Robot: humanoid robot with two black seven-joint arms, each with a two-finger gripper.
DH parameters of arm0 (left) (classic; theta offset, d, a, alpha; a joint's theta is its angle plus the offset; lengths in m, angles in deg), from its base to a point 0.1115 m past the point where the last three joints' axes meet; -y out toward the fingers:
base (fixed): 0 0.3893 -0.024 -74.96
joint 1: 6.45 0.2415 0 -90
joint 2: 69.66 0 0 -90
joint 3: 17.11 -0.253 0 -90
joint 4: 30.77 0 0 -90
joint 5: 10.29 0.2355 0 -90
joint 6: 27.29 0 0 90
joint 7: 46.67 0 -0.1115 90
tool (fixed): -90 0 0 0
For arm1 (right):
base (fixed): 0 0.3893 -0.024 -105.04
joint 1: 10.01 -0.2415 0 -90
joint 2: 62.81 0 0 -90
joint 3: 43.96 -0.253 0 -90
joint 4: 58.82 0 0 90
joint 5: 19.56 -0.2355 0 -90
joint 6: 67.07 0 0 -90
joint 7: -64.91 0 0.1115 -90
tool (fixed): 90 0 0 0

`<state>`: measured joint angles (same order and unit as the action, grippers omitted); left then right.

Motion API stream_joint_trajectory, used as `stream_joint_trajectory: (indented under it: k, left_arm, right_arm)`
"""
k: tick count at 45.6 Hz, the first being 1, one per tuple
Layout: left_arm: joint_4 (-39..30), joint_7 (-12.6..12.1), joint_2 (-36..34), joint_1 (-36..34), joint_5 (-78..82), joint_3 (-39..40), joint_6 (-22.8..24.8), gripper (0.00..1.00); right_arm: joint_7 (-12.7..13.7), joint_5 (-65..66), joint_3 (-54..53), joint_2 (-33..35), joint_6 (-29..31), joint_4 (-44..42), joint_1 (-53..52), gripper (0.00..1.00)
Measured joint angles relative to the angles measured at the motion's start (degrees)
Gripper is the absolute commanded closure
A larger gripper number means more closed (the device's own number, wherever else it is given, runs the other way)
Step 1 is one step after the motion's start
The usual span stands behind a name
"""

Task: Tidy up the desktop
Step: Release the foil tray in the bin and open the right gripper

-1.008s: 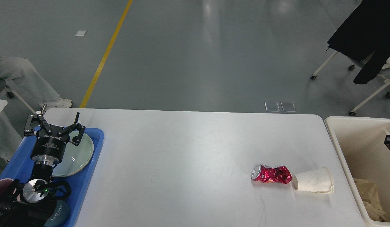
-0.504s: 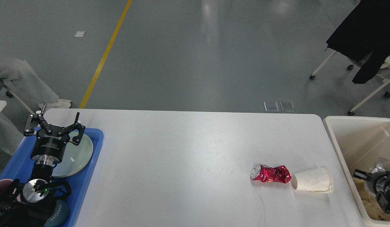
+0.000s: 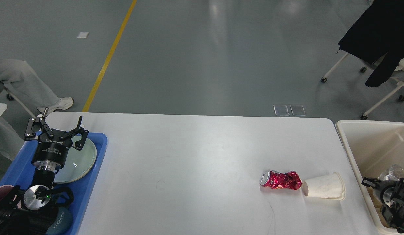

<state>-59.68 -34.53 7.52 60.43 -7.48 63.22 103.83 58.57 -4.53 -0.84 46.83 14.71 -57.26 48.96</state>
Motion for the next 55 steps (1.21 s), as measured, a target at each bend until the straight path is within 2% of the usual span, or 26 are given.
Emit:
stream_joint_trajectory:
  k: [8, 36, 42, 46, 51, 55]
  left_arm:
    - [0.0, 0.0, 0.0, 0.0, 0.0, 0.0, 0.0, 0.04]
    - [0.0, 0.0, 0.0, 0.0, 0.0, 0.0, 0.0, 0.04]
    - [0.0, 0.0, 0.0, 0.0, 0.0, 0.0, 0.0, 0.04]
    - [0.0, 0.0, 0.0, 0.0, 0.0, 0.0, 0.0, 0.04]
    - [0.0, 0.0, 0.0, 0.0, 0.0, 0.0, 0.0, 0.04]
    - [0.0, 0.0, 0.0, 0.0, 0.0, 0.0, 0.0, 0.04]
  right_arm:
    - [-0.1, 0.0, 0.0, 0.4, -2.3, 0.3, 0.0, 0.00]
    - [-0.1, 0.0, -0.2, 2.0, -2.1, 2.4, -1.2, 0.00]
    - [0.0, 0.2, -0.5, 3.3, -2.0, 8.5, -5.5, 0.00]
    - [1.1, 0.8, 0.0, 6.7, -1.9, 14.5, -9.3, 0.00]
    - [4.4, 1.2, 2.0, 10.6, -0.4, 23.0, -17.0, 0.00]
    - [7.8, 1.3, 9.6, 13.6, 4.3, 33.9, -28.5, 0.00]
